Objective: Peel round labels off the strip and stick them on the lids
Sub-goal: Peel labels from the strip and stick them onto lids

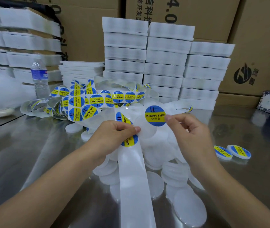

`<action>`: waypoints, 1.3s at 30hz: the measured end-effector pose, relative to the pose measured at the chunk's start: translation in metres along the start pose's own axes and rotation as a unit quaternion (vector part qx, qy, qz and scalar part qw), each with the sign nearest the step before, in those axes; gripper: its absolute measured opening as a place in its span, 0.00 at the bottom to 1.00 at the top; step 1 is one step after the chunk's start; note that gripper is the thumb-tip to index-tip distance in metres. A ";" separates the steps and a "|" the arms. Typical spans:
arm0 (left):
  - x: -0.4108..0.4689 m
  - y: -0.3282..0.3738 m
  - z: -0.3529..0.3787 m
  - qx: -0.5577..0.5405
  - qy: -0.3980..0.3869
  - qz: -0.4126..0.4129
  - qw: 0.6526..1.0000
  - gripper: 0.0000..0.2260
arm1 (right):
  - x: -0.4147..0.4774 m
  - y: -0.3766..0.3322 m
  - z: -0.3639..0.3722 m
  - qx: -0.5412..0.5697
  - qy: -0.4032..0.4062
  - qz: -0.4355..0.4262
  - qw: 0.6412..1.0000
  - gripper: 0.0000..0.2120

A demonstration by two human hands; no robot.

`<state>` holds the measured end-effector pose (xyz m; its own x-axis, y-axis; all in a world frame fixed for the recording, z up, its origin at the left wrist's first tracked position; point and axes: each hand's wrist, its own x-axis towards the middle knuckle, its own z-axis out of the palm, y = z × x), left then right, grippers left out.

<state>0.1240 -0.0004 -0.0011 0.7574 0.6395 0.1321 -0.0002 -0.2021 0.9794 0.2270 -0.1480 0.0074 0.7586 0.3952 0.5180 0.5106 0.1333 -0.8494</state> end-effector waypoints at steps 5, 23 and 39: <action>0.001 0.001 0.000 -0.001 -0.010 -0.012 1.000 0.05 | 0.004 0.002 -0.002 0.004 -0.022 0.125 0.992 0.13; 0.000 0.003 -0.001 -0.018 -0.029 0.002 0.999 0.06 | 0.002 0.002 0.001 0.026 -0.059 0.148 0.987 0.16; -0.002 0.006 0.000 -0.020 -0.023 0.028 0.999 0.09 | 0.002 0.001 0.000 0.013 -0.069 0.142 0.987 0.18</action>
<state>0.1226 -0.0029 0.0047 0.7845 0.5933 0.1801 -0.0679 -0.2066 0.9761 0.2288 -0.1476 0.0076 0.8069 0.5389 0.2417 0.2738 0.0213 -0.9616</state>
